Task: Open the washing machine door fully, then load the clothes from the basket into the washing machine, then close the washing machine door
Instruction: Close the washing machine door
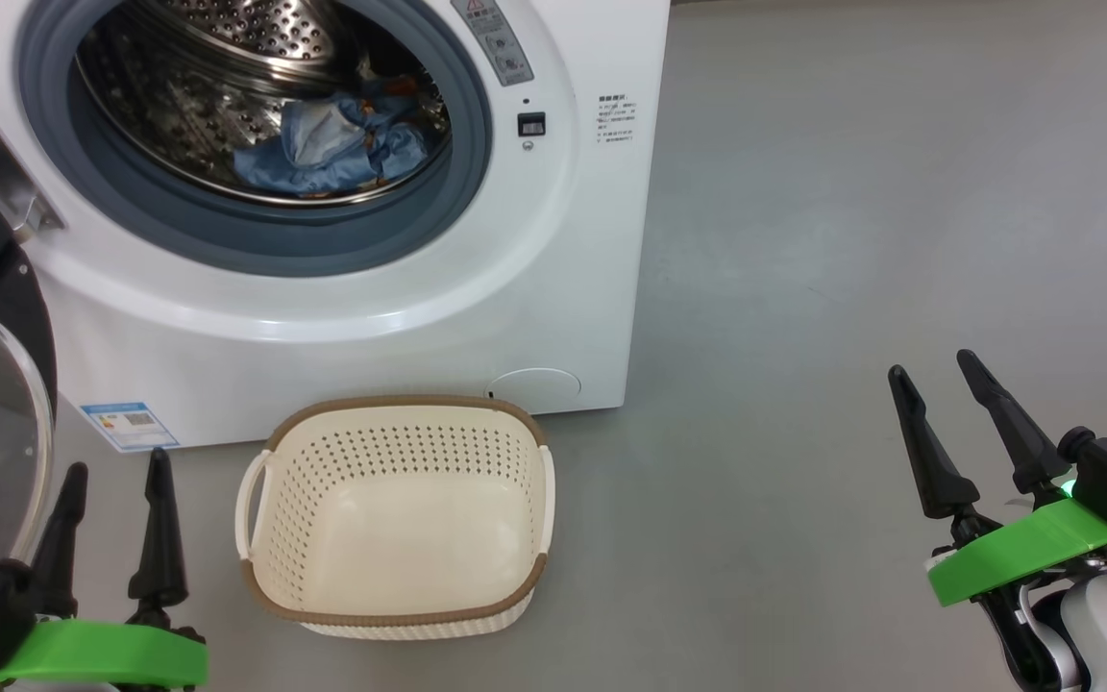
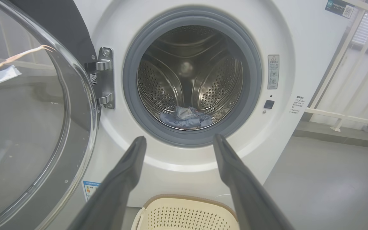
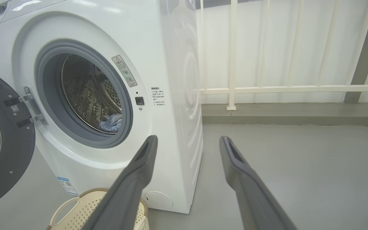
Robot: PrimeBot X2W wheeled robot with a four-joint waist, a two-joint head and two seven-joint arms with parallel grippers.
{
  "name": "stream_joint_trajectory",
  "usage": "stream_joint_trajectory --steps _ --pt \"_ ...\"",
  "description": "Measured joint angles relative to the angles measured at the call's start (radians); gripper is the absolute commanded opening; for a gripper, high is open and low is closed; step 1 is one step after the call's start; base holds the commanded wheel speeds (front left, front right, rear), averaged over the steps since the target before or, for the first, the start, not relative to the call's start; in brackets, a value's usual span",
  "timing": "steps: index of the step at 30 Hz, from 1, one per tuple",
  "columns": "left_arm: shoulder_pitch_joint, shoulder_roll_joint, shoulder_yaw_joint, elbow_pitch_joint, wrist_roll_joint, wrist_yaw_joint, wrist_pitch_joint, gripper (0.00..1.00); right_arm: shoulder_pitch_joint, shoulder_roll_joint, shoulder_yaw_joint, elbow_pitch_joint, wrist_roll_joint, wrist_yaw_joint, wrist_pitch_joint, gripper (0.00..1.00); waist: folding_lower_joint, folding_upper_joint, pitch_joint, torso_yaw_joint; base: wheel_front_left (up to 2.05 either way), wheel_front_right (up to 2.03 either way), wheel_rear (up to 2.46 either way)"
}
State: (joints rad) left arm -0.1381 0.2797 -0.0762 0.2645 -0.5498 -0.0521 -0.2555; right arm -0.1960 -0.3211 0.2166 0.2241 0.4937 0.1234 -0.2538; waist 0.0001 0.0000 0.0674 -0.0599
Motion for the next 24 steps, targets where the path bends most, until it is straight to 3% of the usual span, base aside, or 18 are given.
stream_joint_trajectory --steps 24 --pt "0.000 0.001 -0.006 0.001 0.007 0.005 0.000 1.00 0.000 0.001 -0.001 0.003 0.001 0.000 0.000 1.00 -0.0001 0.0000 -0.002 0.009 0.00 0.00 0.00"
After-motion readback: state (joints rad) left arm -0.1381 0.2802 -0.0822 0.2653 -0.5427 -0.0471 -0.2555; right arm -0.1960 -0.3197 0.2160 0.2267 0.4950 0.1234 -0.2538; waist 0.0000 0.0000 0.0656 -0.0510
